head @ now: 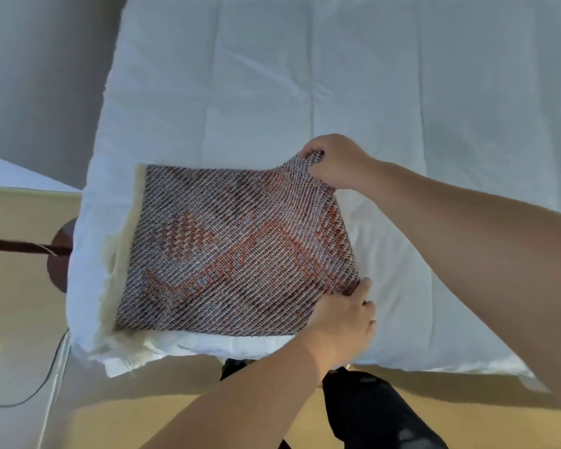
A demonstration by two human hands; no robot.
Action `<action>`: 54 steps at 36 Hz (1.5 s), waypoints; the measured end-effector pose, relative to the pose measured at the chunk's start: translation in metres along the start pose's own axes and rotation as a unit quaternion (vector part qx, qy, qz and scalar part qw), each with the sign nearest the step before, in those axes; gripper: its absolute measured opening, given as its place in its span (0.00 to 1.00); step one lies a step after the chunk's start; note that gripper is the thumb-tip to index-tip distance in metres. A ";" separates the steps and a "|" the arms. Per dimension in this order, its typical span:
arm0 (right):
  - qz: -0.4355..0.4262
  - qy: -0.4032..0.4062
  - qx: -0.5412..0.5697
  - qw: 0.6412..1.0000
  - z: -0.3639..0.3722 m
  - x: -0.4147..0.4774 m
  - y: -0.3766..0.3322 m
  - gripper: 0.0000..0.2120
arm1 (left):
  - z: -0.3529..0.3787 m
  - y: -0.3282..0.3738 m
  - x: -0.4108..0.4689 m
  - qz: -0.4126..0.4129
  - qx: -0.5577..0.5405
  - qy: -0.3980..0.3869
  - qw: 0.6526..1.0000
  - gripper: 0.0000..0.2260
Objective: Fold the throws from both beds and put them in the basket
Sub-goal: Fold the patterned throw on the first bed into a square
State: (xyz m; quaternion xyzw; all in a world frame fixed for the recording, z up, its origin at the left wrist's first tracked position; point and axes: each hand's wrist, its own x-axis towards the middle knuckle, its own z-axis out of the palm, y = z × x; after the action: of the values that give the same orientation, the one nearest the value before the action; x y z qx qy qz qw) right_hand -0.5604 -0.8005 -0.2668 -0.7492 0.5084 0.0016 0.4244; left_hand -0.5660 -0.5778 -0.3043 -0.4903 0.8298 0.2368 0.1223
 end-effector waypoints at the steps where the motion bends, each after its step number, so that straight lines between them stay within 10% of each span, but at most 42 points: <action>1: -0.001 -0.002 -0.012 1.000 -0.002 -0.001 -0.012 0.17 | -0.008 -0.002 -0.005 -0.010 -0.005 0.001 1.000 0.15; 19: 0.046 0.027 -0.027 0.998 0.040 0.017 -0.177 0.20 | -0.057 -0.141 -0.197 -0.116 -0.150 0.071 0.979 0.05; 34: 0.058 0.025 0.007 0.998 0.203 0.095 -0.251 0.23 | 0.049 -0.269 -0.285 -0.317 -0.333 0.136 0.878 0.06; 48: -0.011 0.012 -0.020 1.000 0.277 0.128 -0.229 0.09 | 0.113 -0.319 -0.274 -0.358 -0.269 0.116 0.887 0.11; 54: -0.121 0.049 -0.254 0.958 0.279 0.121 -0.190 0.28 | 0.105 -0.336 -0.227 -0.333 -0.157 0.188 0.911 0.24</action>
State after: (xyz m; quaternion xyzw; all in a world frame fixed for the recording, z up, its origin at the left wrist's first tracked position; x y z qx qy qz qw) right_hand -0.2373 -0.6912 -0.3778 -0.8876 0.4169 0.0426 0.1911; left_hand -0.1653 -0.4895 -0.3872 -0.7863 0.5784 0.2129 -0.0427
